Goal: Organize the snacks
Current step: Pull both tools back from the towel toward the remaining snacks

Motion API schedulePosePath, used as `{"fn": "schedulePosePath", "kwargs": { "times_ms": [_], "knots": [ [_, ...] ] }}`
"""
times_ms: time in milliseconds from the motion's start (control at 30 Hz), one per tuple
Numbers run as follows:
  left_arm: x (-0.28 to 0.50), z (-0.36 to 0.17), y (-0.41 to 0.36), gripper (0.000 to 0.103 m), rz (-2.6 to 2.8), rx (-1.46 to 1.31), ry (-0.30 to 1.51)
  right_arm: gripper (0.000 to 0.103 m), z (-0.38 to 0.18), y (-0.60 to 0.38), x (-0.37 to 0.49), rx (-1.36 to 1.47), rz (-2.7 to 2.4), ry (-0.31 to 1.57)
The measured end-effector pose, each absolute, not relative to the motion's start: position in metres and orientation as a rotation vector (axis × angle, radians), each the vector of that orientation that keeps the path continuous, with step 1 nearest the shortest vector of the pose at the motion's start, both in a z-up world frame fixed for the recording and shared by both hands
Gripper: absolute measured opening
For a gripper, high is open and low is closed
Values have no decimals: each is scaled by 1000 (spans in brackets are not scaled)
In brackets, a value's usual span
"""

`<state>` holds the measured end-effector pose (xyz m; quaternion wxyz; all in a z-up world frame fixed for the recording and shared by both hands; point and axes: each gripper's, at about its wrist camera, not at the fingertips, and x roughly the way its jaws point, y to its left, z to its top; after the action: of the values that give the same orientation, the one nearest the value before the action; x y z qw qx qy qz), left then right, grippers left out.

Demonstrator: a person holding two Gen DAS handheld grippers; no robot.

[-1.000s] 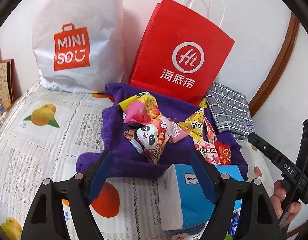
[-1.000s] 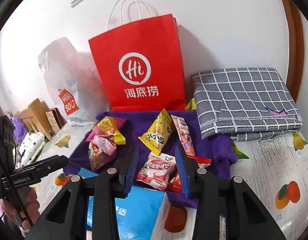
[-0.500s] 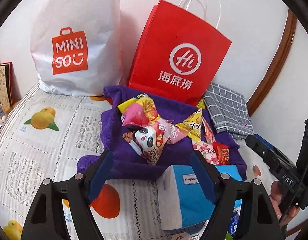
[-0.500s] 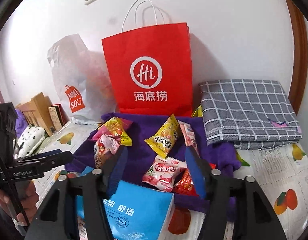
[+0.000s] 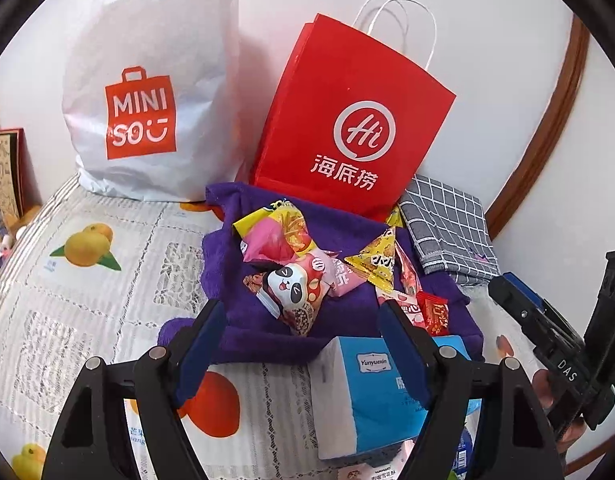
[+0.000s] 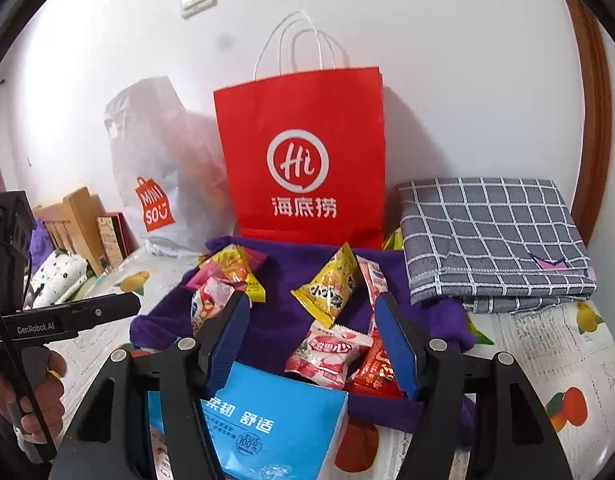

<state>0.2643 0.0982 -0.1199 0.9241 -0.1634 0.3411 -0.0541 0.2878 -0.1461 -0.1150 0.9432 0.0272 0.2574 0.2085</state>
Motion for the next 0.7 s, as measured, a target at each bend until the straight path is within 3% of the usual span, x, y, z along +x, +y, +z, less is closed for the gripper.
{"fn": "schedulePosePath", "kwargs": {
  "times_ms": [467, 700],
  "knots": [
    [257, -114, 89, 78, -128, -325, 701, 64, -110, -155, 283, 97, 430, 552],
    [252, -108, 83, 85, -143, -309, 702, 65, -121, -167, 258, 145, 401, 646]
  ]
}}
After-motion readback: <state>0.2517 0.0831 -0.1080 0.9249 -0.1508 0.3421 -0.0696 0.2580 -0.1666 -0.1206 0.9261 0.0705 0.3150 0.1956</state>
